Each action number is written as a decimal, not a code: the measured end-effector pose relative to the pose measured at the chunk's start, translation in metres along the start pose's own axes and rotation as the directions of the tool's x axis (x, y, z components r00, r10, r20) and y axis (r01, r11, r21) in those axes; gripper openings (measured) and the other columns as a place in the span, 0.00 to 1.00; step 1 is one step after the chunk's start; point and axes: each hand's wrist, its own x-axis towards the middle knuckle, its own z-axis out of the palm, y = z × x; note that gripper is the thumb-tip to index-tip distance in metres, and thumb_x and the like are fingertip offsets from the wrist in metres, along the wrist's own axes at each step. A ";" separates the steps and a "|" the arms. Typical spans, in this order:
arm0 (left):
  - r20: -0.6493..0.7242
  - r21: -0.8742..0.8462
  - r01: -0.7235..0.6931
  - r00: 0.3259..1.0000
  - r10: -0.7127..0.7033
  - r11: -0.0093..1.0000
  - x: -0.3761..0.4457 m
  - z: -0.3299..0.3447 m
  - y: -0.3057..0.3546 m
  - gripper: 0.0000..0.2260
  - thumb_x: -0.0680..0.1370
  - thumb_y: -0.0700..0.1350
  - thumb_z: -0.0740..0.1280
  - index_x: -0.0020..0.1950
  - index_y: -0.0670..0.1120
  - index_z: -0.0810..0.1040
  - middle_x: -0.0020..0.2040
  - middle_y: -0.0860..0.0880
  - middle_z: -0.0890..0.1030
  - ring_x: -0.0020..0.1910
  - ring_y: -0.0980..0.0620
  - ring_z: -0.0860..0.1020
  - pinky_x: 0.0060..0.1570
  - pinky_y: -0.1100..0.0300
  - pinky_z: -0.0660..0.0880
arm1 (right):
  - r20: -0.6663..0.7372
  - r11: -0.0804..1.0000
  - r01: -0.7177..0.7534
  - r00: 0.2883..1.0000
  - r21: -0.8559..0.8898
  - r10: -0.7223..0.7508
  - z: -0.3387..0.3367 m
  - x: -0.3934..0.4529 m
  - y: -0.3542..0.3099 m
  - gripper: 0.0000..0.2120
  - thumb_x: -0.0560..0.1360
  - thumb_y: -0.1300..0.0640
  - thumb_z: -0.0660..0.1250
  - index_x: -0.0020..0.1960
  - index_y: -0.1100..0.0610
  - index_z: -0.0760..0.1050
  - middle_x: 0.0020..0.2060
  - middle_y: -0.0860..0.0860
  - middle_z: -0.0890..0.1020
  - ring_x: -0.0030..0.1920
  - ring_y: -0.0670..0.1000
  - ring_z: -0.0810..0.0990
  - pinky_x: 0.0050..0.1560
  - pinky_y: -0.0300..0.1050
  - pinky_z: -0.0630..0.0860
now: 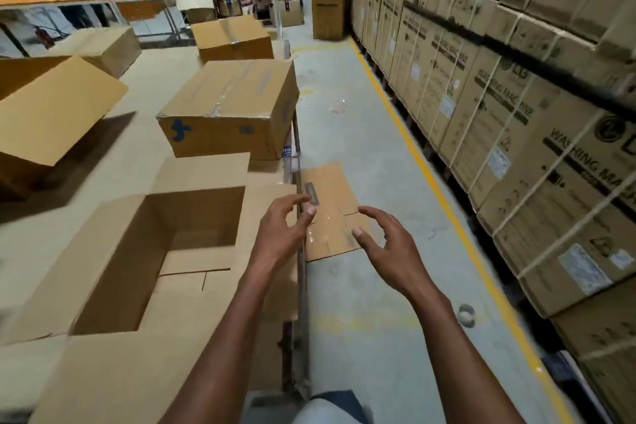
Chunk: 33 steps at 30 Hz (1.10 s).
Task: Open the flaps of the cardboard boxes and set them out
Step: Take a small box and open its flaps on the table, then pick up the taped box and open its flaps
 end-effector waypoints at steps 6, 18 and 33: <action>-0.105 -0.101 0.056 0.992 -0.066 0.993 0.045 0.037 0.015 0.12 0.80 0.52 0.68 0.64 0.56 0.80 0.61 0.59 0.78 0.56 0.70 0.75 0.55 0.67 0.74 | -0.017 0.985 -0.077 0.997 0.155 0.081 -0.027 0.091 0.029 0.15 0.79 0.51 0.69 0.65 0.42 0.76 0.61 0.42 0.80 0.62 0.45 0.76 0.59 0.42 0.74; -0.360 -0.235 0.218 0.886 -0.293 0.947 0.205 0.094 0.008 0.09 0.81 0.48 0.67 0.60 0.55 0.81 0.58 0.57 0.82 0.55 0.62 0.79 0.45 0.77 0.73 | 0.280 0.989 -0.045 0.960 0.143 0.003 -0.023 0.329 0.070 0.13 0.79 0.55 0.68 0.62 0.44 0.77 0.53 0.43 0.83 0.52 0.40 0.80 0.43 0.28 0.73; -0.689 -0.357 0.375 0.512 -0.512 0.855 0.382 0.097 -0.008 0.09 0.81 0.48 0.66 0.60 0.56 0.81 0.57 0.61 0.81 0.52 0.74 0.76 0.43 0.79 0.71 | 0.651 0.988 0.115 0.743 0.105 -0.156 0.038 0.630 0.047 0.11 0.79 0.54 0.69 0.61 0.44 0.79 0.53 0.38 0.82 0.54 0.35 0.77 0.56 0.38 0.77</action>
